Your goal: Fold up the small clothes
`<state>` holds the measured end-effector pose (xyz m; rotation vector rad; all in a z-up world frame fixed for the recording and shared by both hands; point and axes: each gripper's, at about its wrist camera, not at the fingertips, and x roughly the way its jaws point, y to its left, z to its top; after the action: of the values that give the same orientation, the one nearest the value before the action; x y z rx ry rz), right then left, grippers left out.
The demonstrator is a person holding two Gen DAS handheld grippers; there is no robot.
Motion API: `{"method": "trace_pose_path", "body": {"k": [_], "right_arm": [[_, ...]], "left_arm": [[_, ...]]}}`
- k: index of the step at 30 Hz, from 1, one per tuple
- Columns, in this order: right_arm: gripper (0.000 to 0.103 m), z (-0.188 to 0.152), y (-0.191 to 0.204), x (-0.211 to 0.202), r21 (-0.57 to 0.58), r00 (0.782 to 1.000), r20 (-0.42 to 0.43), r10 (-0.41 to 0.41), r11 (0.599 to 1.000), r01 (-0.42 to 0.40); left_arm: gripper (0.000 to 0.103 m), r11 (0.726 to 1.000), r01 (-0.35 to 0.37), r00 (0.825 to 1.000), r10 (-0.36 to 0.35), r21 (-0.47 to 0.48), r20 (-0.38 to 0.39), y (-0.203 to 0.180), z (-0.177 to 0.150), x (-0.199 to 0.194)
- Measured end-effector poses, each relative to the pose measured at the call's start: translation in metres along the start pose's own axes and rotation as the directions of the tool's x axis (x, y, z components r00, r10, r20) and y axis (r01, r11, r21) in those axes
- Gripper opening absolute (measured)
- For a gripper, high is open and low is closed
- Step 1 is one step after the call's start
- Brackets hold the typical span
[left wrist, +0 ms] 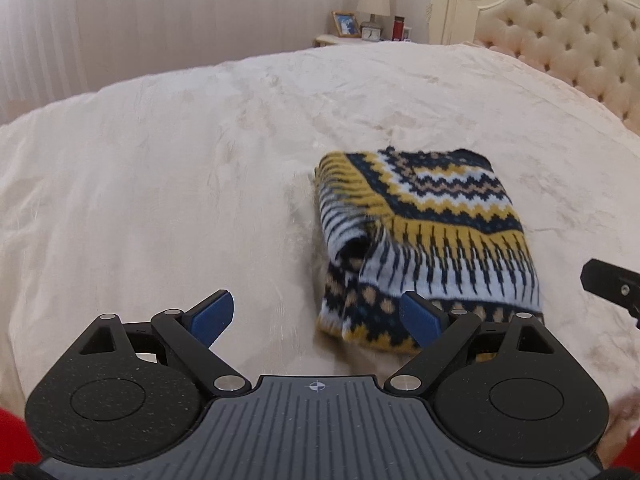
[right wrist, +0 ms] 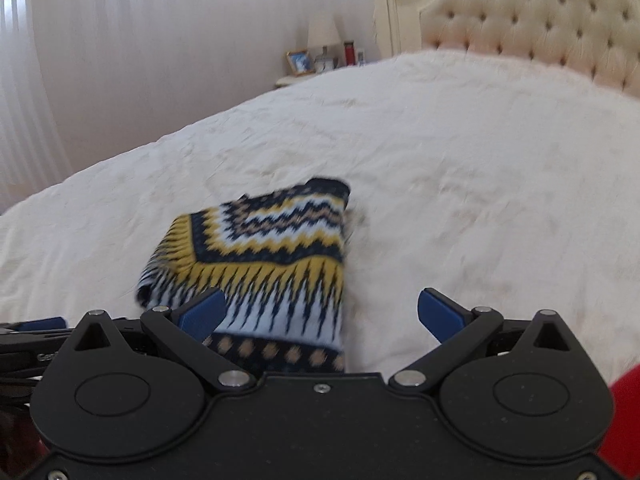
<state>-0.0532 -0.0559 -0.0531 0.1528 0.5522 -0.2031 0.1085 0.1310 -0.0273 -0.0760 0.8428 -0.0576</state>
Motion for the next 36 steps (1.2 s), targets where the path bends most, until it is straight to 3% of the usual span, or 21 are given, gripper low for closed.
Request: {"method": "trace_pose_path", "body": {"k": [4, 11, 23, 36], "right_arm": [[0.102, -0.008, 0.000, -0.003, 0.010, 0.999, -0.046, 0.027, 1.000, -0.027], [0.102, -0.014, 0.010, -0.003, -0.036, 0.998, -0.049, 0.025, 0.999, -0.027], [0.102, -0.015, 0.007, 0.004, 0.001, 0.996, -0.085, 0.023, 1.000, -0.023], [0.102, -0.015, 0.004, 0.009, 0.016, 0.994, -0.112, 0.008, 1.000, -0.006]], "left_arm": [[0.091, 1.000, 0.018, 1.000, -0.018, -0.018, -0.020, 0.002, -0.009, -0.004], [0.091, 1.000, 0.030, 0.998, -0.030, -0.004, -0.052, -0.001, -0.012, 0.002], [0.091, 0.999, 0.010, 1.000, -0.009, 0.052, -0.018, -0.010, -0.016, -0.002], [0.091, 1.000, 0.020, 1.000, -0.020, -0.010, -0.005, 0.001, -0.014, -0.004]]}}
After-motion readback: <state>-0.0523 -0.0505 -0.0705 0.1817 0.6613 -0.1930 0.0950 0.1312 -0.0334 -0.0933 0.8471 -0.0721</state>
